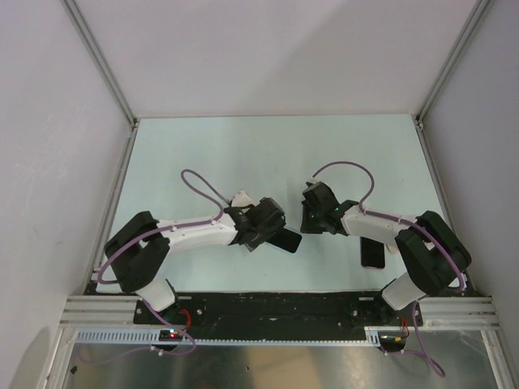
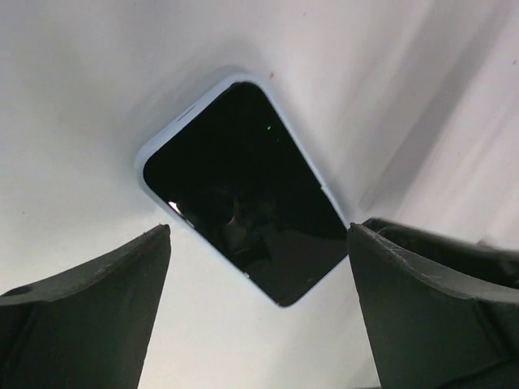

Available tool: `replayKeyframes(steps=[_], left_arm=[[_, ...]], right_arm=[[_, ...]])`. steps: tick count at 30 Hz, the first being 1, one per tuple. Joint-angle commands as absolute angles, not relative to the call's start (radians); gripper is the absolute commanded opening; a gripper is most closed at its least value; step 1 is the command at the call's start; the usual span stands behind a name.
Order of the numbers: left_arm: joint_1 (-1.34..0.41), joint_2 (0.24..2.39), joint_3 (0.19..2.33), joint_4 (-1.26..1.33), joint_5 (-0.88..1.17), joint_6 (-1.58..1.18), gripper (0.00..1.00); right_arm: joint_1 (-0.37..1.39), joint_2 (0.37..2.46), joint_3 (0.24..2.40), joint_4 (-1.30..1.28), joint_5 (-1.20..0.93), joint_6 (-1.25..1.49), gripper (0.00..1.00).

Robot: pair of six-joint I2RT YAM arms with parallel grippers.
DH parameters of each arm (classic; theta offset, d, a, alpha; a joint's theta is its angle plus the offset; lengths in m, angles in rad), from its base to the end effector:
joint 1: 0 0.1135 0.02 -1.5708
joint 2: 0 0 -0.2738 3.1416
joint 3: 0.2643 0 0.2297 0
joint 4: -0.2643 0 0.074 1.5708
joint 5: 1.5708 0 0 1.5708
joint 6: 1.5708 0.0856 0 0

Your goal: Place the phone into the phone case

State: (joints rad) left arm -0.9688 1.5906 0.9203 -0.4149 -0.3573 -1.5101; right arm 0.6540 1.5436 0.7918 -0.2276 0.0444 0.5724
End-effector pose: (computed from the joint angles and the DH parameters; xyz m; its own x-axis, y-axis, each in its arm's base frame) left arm 0.1993 -0.2372 0.1602 -0.7089 -0.6196 -0.3371 -0.4587 0.7679 -0.4471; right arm 0.2439 0.1822 0.1472 -0.8724 0.0131 -0.4886 -0.1375 0.9527 0.2710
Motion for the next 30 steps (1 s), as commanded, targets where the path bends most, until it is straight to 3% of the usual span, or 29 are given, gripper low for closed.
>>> replayKeyframes(steps=[1,11,16,22,30], left_arm=[[-0.976,1.642,1.034,-0.582,-0.507,-1.603,0.94],[-0.984,1.655,1.067,-0.763,-0.549,-1.617,0.98],[-0.984,1.677,1.103,-0.767,-0.543,-1.473,1.00],[-0.993,1.734,1.196,-0.754,-0.518,-1.221,1.00],[-1.000,1.792,1.250,-0.695,-0.411,-0.989,1.00]], right_arm=[[0.686,1.523,0.768,-0.203,0.031,0.579,0.15],[0.882,1.454,0.716,-0.158,-0.004,0.661,0.13],[0.930,1.432,0.708,-0.140,0.000,0.688,0.13],[0.914,1.323,0.681,-0.188,0.089,0.689,0.13],[0.762,1.034,0.604,-0.302,0.104,0.679,0.13]])
